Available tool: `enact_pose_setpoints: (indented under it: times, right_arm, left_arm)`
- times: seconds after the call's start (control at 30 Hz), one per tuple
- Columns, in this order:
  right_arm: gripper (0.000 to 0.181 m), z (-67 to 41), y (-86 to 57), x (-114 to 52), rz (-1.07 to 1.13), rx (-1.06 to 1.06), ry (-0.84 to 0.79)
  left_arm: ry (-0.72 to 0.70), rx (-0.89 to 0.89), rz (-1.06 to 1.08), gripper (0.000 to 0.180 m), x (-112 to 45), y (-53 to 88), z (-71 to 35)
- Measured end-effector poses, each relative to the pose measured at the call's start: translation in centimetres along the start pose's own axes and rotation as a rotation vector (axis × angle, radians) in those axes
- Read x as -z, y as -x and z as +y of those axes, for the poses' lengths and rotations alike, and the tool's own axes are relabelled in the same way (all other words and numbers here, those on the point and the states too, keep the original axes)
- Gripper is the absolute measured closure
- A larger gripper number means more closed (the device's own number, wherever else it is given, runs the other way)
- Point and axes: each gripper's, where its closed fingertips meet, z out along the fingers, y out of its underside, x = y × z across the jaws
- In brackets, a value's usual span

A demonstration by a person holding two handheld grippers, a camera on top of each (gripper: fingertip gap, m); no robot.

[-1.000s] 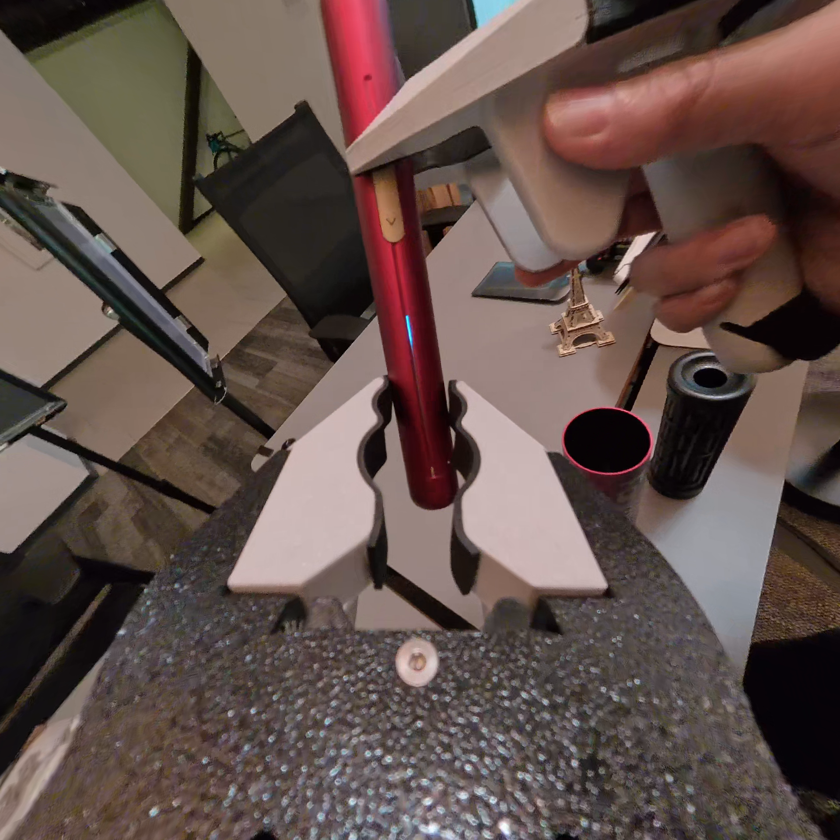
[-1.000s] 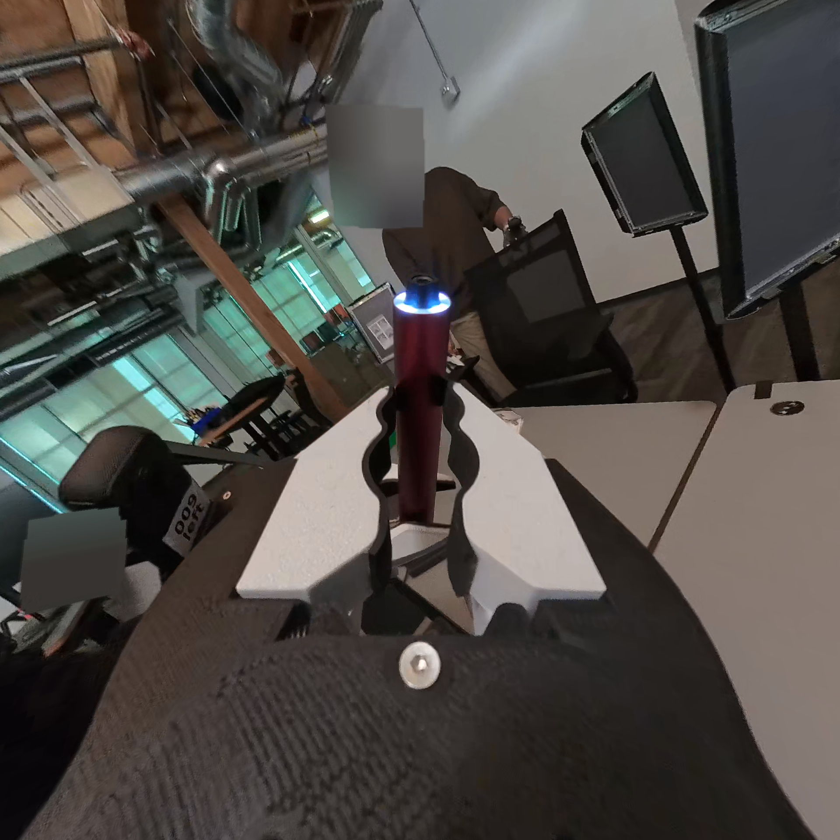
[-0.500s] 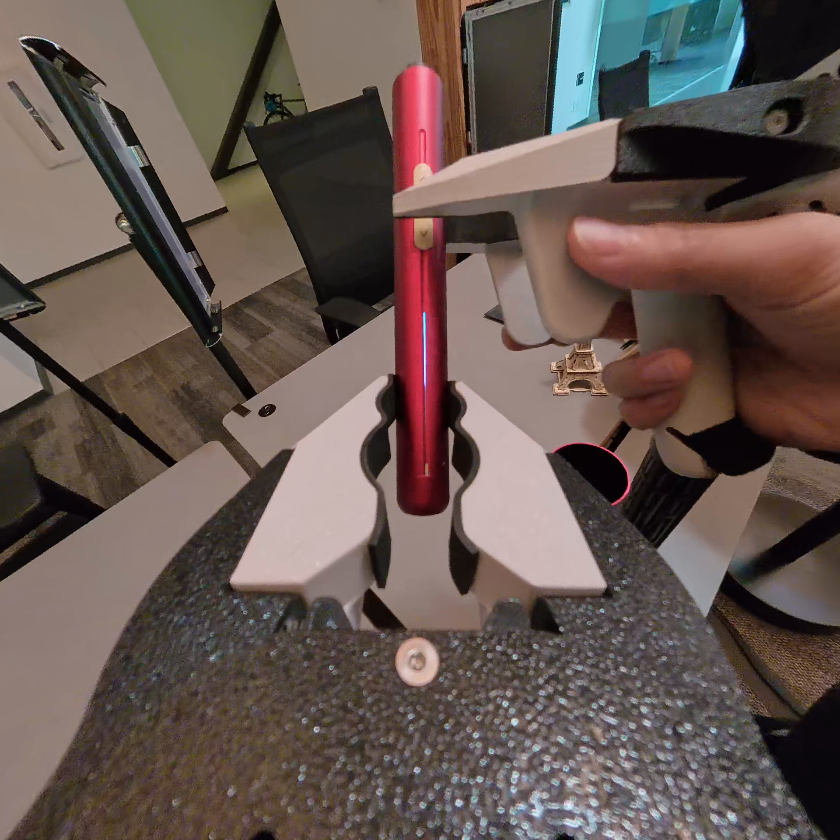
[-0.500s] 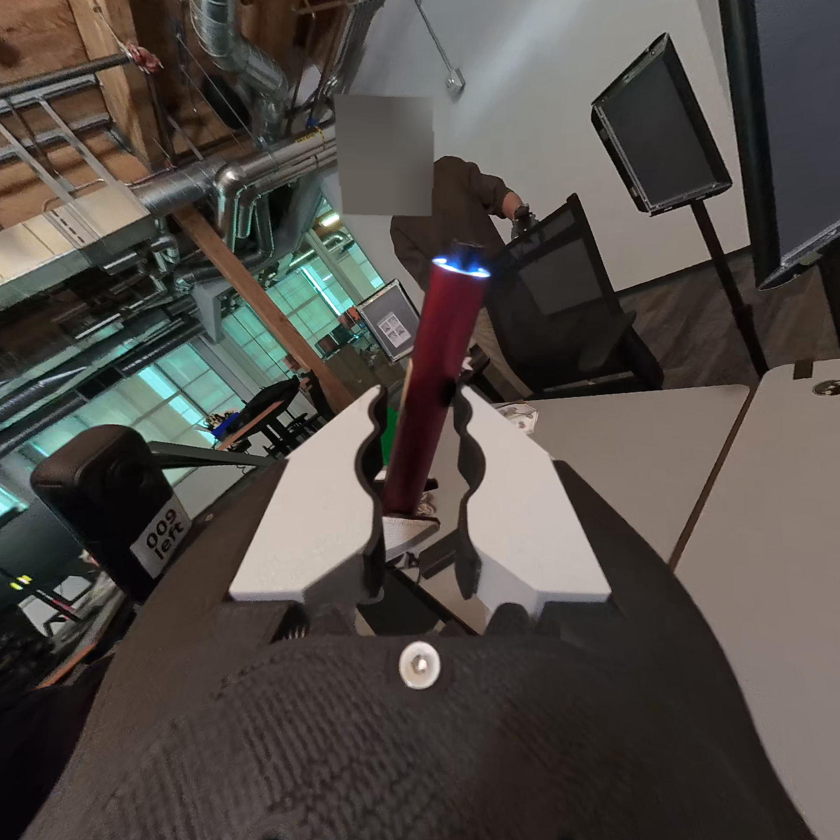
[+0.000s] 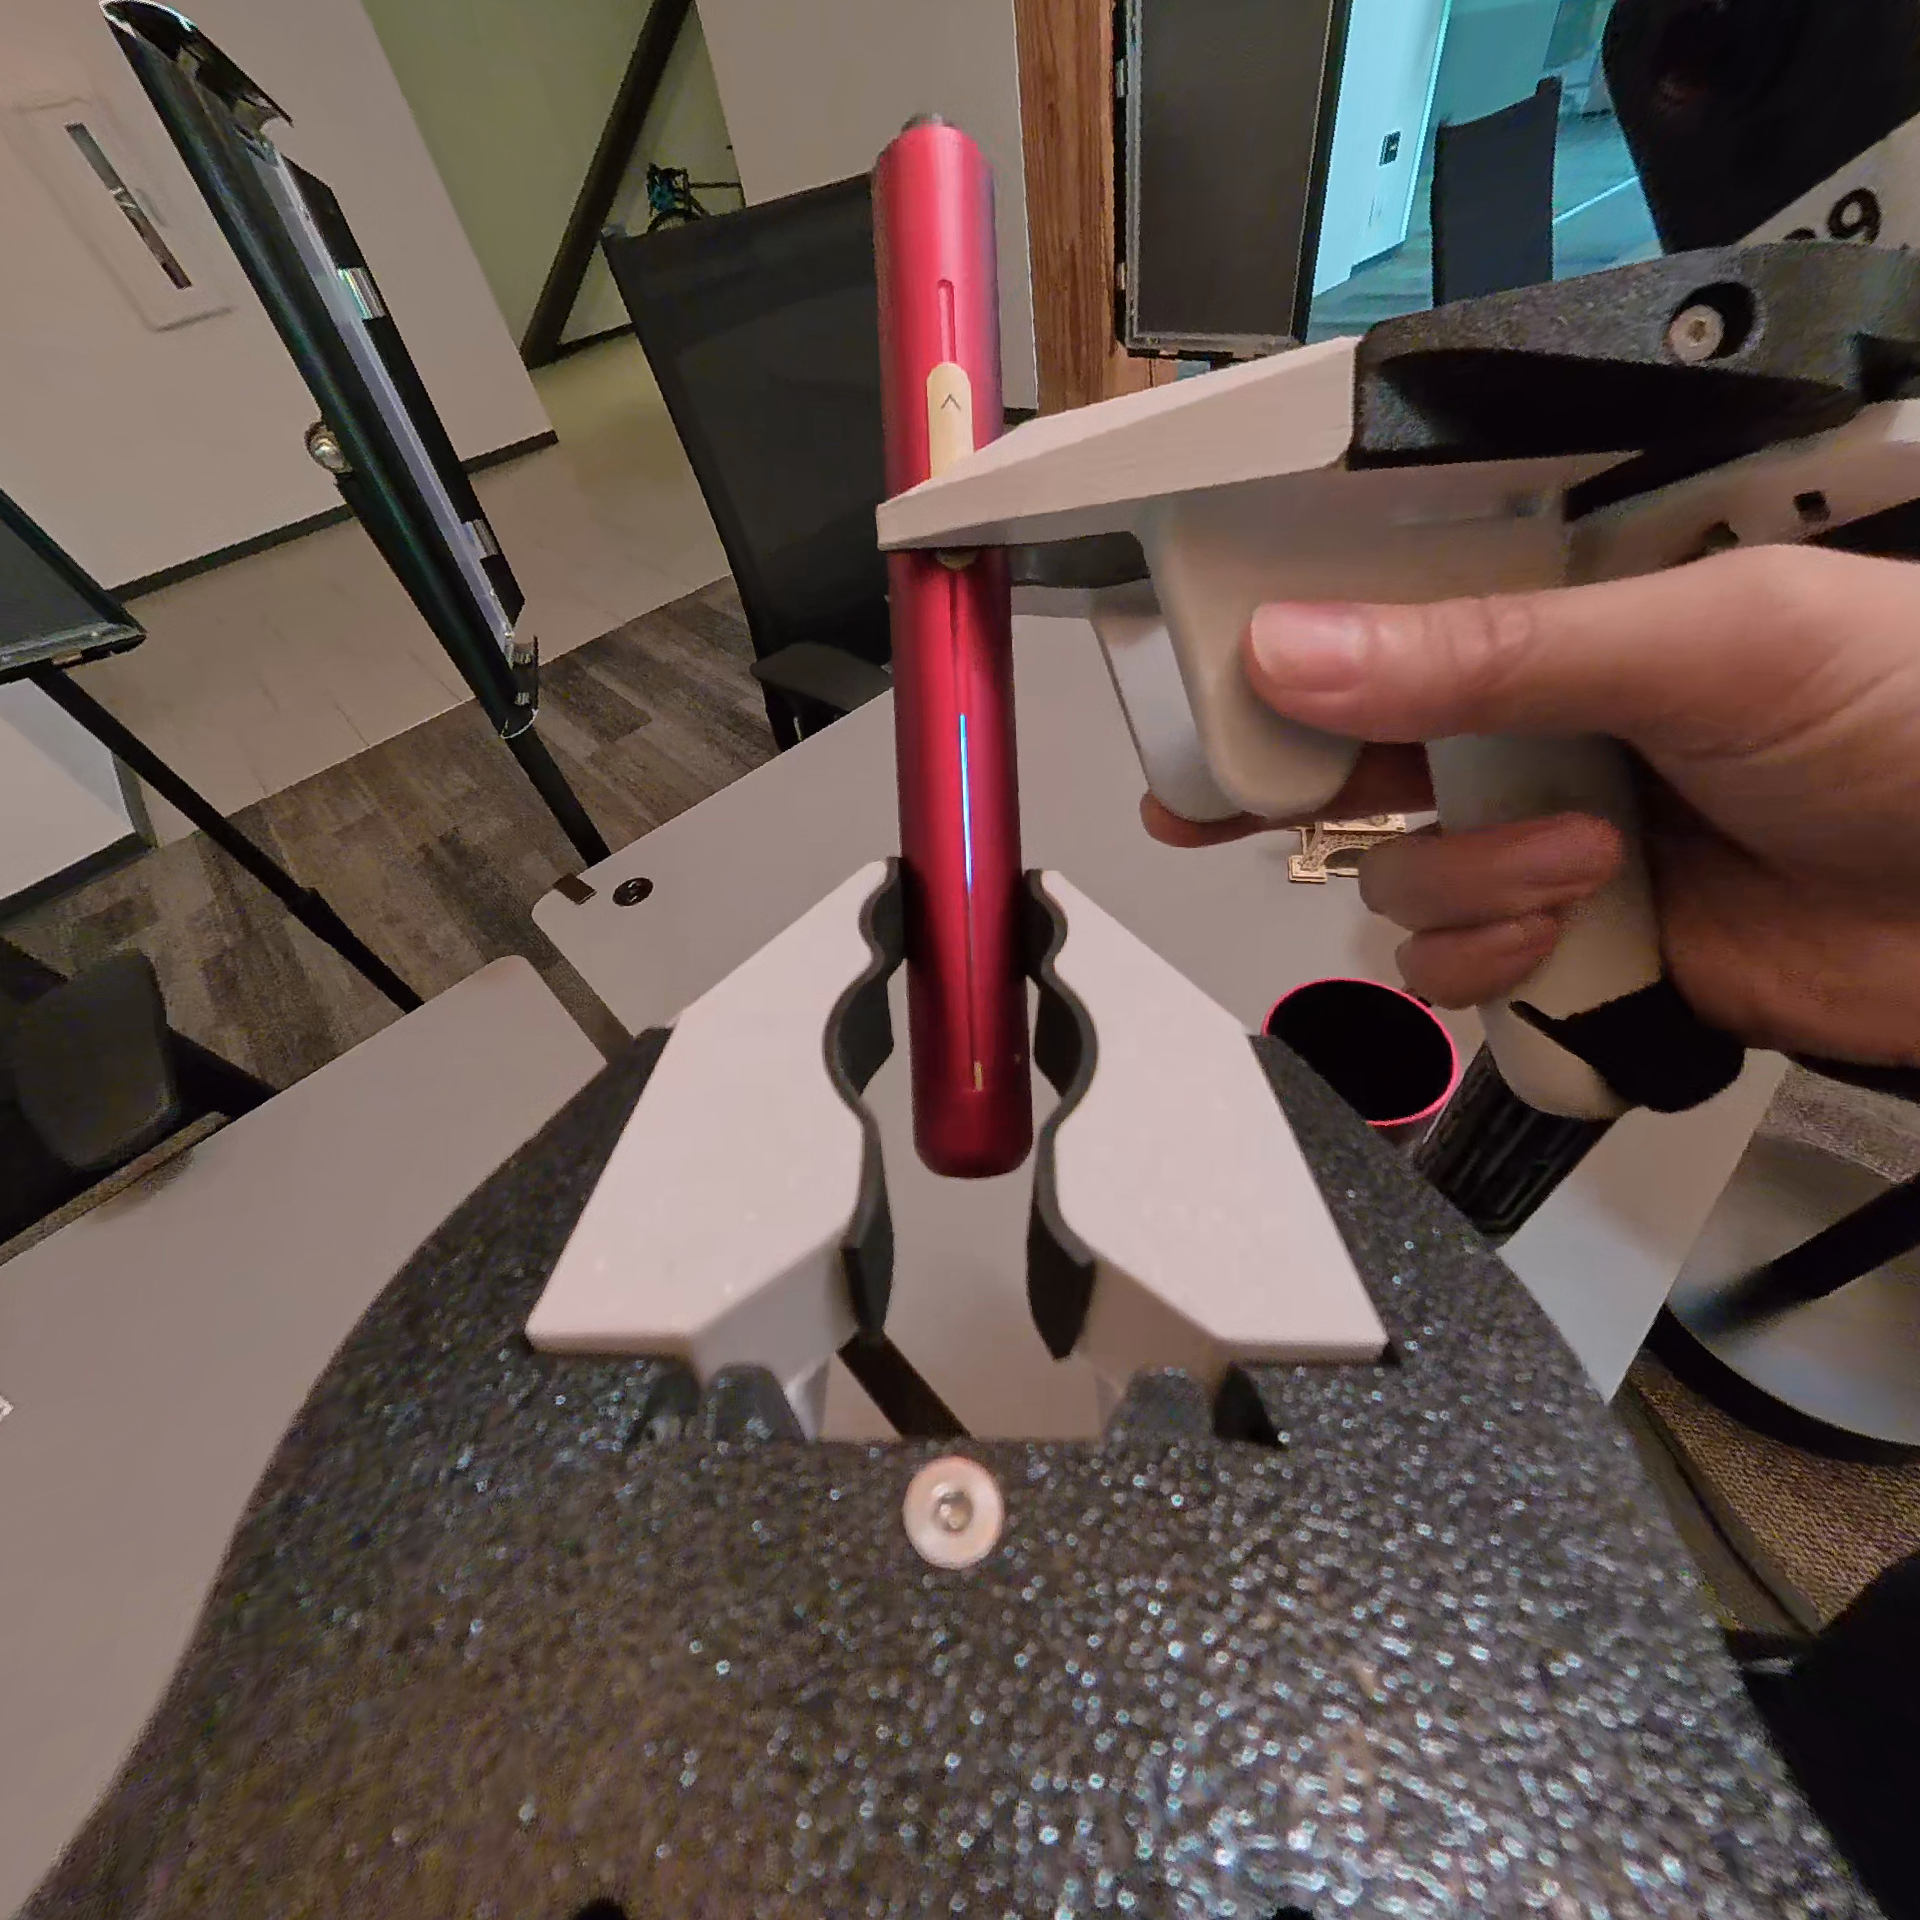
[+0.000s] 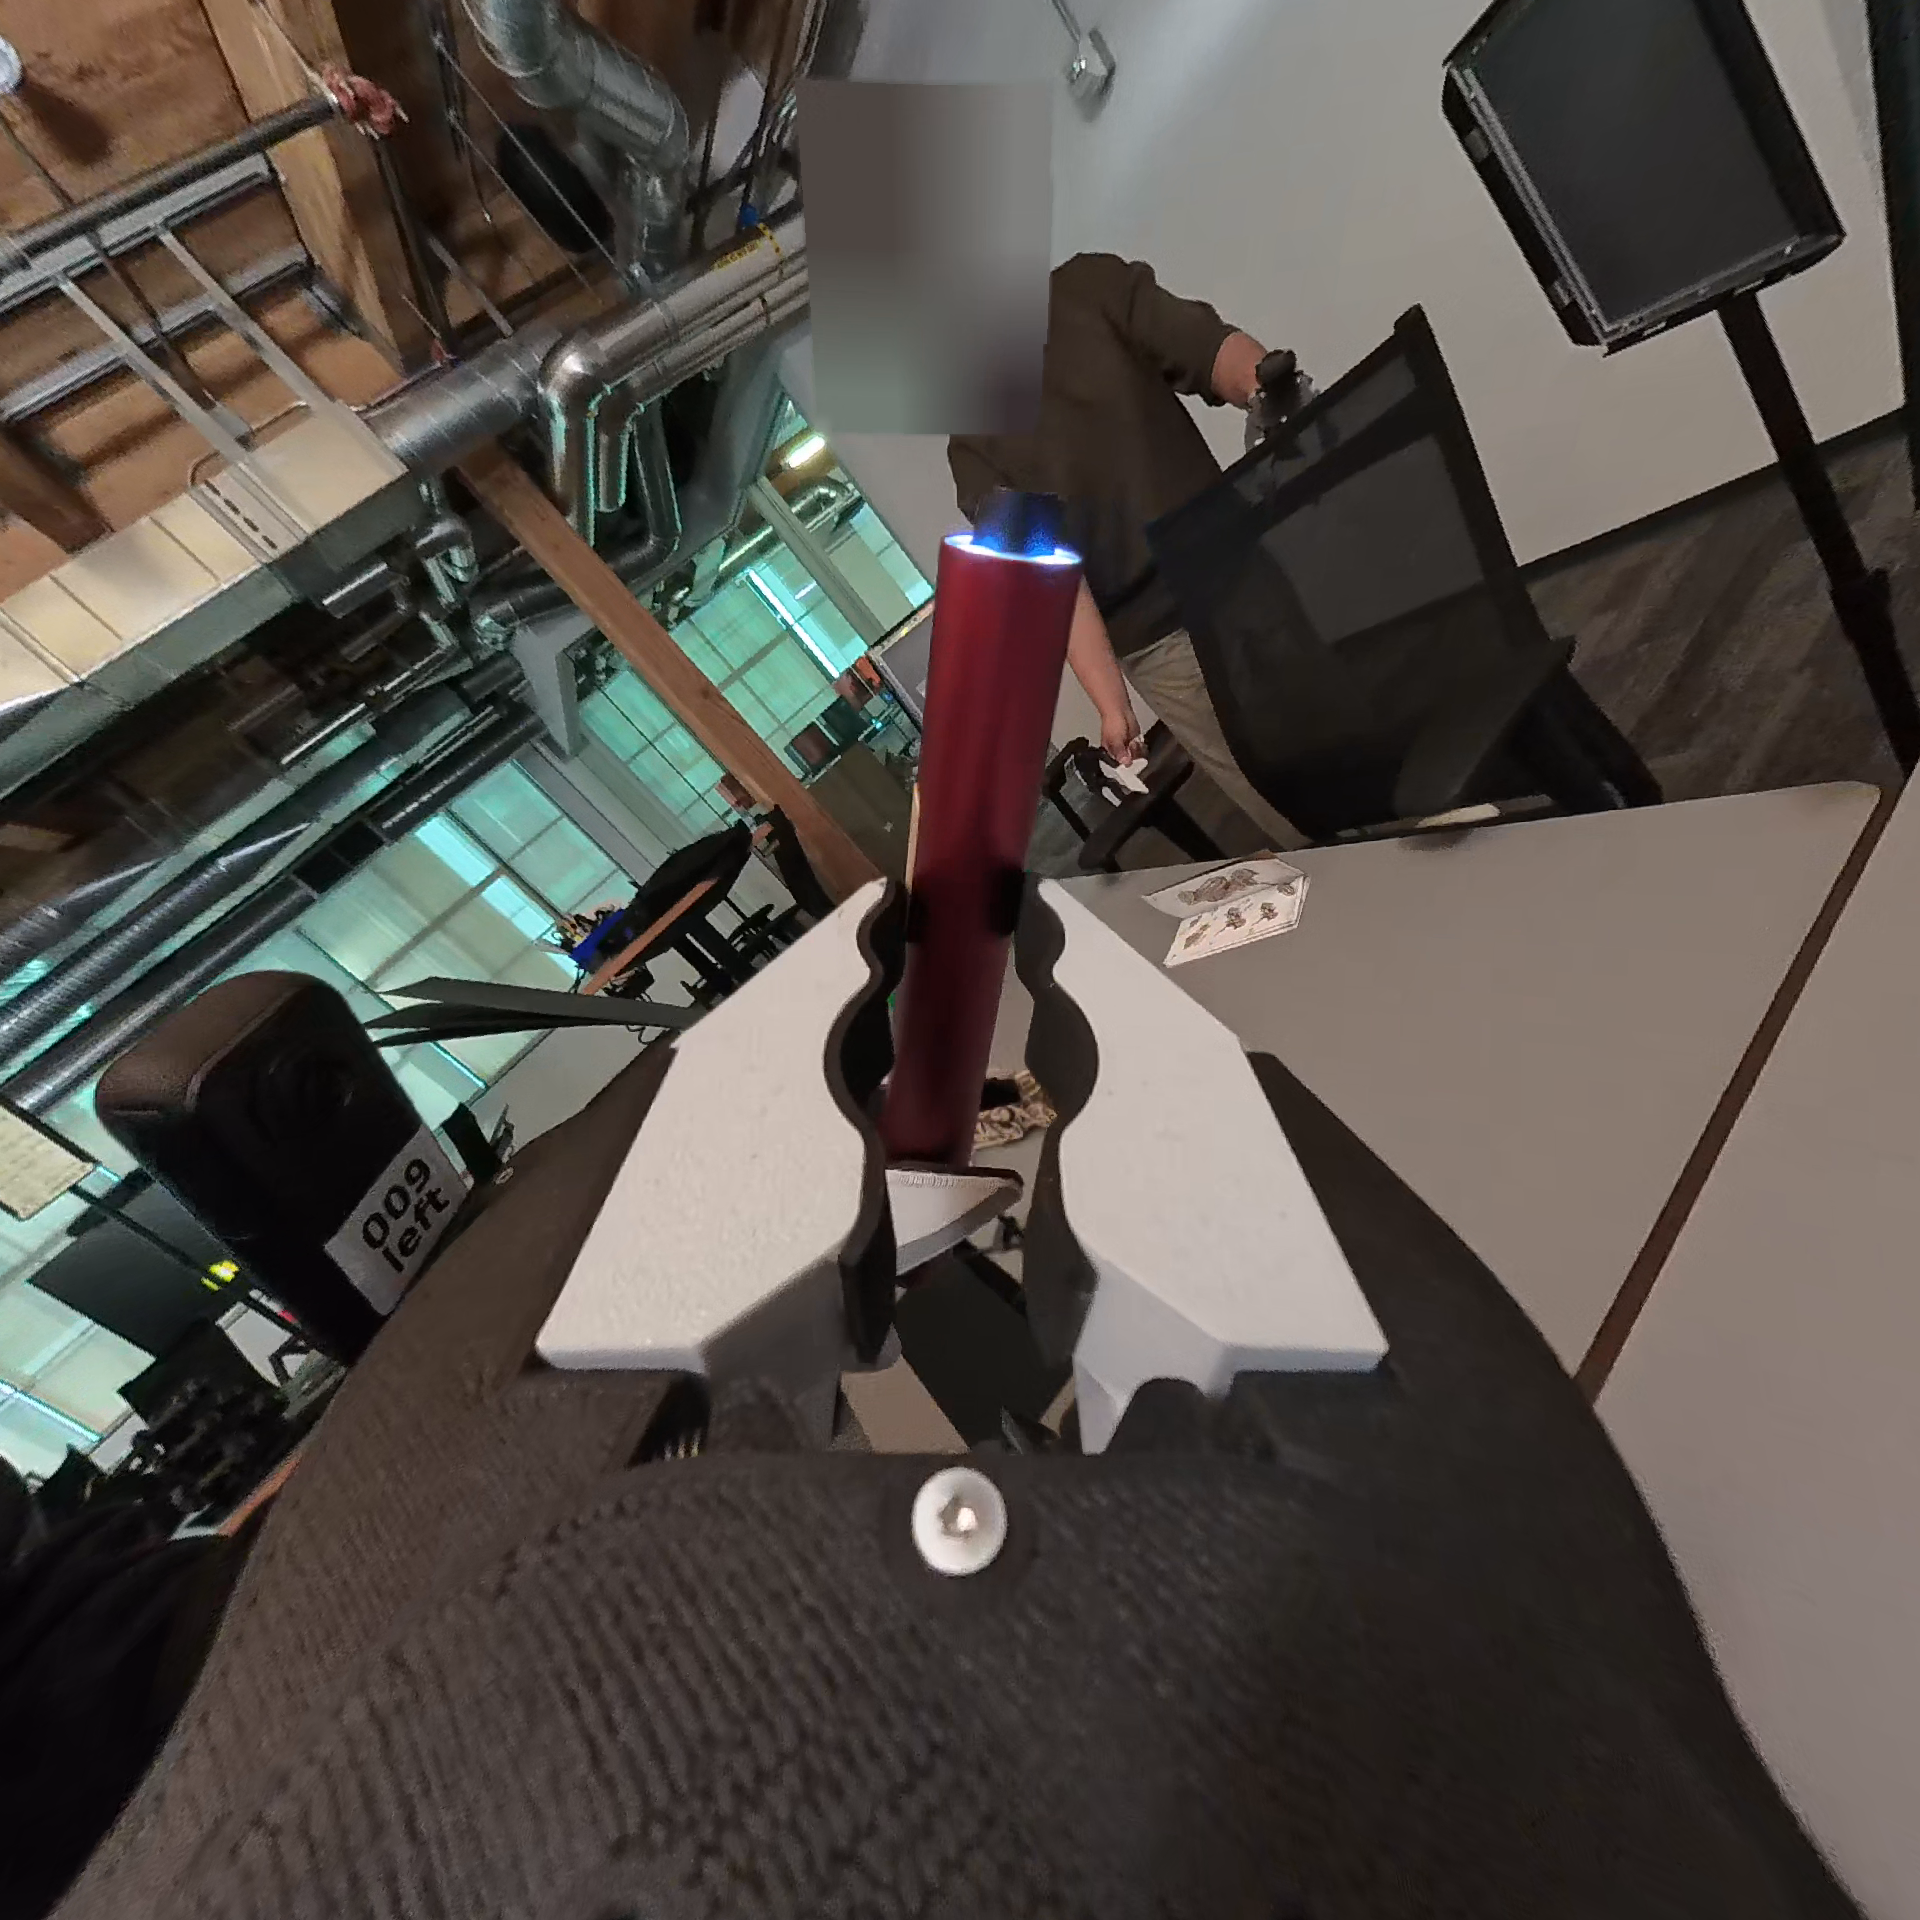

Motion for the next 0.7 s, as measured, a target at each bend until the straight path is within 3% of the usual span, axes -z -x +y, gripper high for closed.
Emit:
enact_pose_setpoints:
  times: [0.33, 0.7]
  right_arm:
    - [0.161, -0.3, 0.5, 0.0, -0.044, -0.031, -0.018]
    - [0.159, -1.3, 0.5, 0.6, -0.143, -0.108, -0.05]
  left_arm:
    - [-0.006, -0.013, -0.012, 0.16, 0.3, 0.2, -0.4]
    - [-0.037, -0.149, -0.027, 0.161, 0.8, 0.5, -2.3]
